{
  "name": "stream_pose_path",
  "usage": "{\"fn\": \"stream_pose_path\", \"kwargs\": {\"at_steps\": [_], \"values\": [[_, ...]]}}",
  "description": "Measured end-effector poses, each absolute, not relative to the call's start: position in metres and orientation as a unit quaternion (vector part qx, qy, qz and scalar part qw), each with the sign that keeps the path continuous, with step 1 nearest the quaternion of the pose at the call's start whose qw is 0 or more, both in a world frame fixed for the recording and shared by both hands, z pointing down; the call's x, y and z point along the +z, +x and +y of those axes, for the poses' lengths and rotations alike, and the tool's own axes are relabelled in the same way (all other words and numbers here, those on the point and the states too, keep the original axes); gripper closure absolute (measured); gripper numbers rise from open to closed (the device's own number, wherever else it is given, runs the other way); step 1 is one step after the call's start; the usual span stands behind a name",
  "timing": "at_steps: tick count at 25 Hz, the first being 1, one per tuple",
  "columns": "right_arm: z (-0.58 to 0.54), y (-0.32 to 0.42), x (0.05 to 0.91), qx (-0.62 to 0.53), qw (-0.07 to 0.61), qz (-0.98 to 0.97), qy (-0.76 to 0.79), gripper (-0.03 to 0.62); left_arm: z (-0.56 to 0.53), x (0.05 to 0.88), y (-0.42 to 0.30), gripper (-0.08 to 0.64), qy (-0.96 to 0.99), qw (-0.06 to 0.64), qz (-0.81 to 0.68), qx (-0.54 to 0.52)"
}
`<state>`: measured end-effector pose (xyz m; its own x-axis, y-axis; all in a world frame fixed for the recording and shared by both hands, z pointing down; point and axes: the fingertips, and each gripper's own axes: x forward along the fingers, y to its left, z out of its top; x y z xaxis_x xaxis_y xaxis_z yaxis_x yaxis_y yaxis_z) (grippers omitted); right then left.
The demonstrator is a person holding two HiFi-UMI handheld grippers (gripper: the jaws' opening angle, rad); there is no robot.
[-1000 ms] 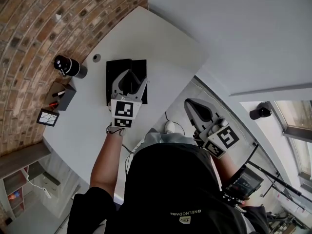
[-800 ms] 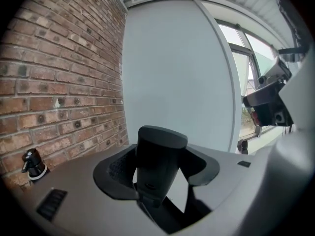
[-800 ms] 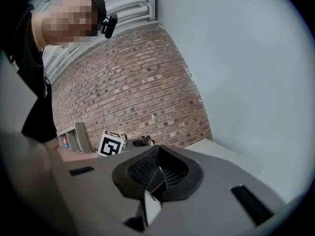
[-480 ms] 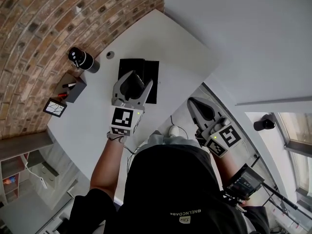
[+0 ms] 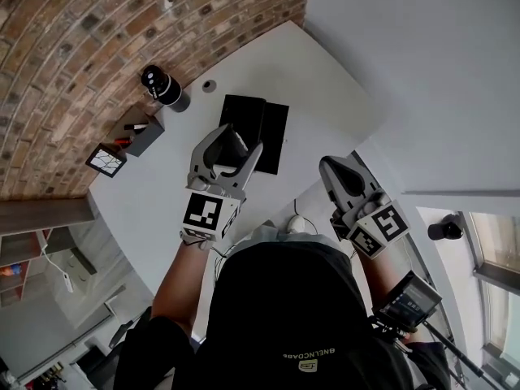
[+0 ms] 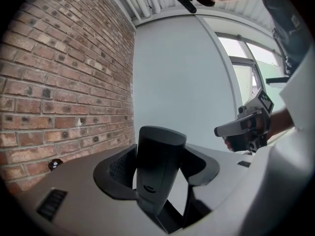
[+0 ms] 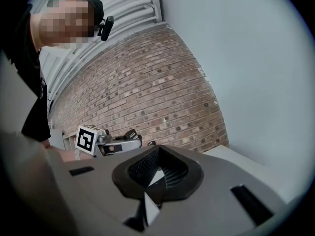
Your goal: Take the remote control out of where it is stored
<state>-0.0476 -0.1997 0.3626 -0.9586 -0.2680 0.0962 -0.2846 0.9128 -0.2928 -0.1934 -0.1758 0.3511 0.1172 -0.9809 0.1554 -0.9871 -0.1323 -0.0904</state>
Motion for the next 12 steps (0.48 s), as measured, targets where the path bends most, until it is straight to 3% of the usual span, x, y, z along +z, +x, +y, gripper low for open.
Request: {"fn": "stream_pose_path", "kwargs": {"at_steps": [12], "values": [[-0.192, -0.091, 0.340, 0.132, 0.012, -0.987, 0.085, 0.586, -0.132, 0.323, -0.208, 0.307, 0.717, -0.004, -0.695, 0.056]]}}
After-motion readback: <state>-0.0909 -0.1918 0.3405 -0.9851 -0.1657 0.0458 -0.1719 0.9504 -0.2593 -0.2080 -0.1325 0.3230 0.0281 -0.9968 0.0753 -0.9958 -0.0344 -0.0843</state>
